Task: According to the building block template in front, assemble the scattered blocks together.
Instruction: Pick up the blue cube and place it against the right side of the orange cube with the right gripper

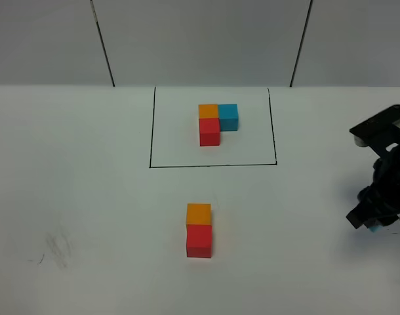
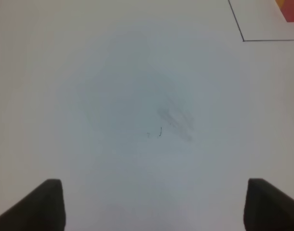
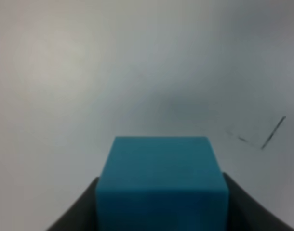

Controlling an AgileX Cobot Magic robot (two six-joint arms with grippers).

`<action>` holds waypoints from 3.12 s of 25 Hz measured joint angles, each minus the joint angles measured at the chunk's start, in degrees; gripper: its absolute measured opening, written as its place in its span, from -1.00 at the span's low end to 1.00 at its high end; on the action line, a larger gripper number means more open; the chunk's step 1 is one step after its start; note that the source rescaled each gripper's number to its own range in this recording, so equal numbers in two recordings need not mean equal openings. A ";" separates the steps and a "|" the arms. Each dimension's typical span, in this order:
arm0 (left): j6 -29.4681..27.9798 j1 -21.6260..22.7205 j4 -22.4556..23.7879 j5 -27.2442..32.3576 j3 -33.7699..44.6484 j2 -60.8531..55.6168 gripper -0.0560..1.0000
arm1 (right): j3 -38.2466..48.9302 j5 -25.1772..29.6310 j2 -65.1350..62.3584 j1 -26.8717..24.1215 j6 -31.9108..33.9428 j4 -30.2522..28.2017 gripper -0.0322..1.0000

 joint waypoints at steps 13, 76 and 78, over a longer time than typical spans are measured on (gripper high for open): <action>0.00 0.00 0.00 0.00 0.00 0.00 0.33 | -12.99 5.78 6.63 15.99 -28.59 -5.33 -0.93; 0.06 0.00 0.00 0.00 0.00 0.00 0.33 | -33.27 2.89 34.46 24.45 -40.16 5.04 -0.93; 0.06 0.00 0.00 0.00 0.00 0.00 0.33 | -33.27 2.76 34.48 24.45 -40.22 4.99 -0.93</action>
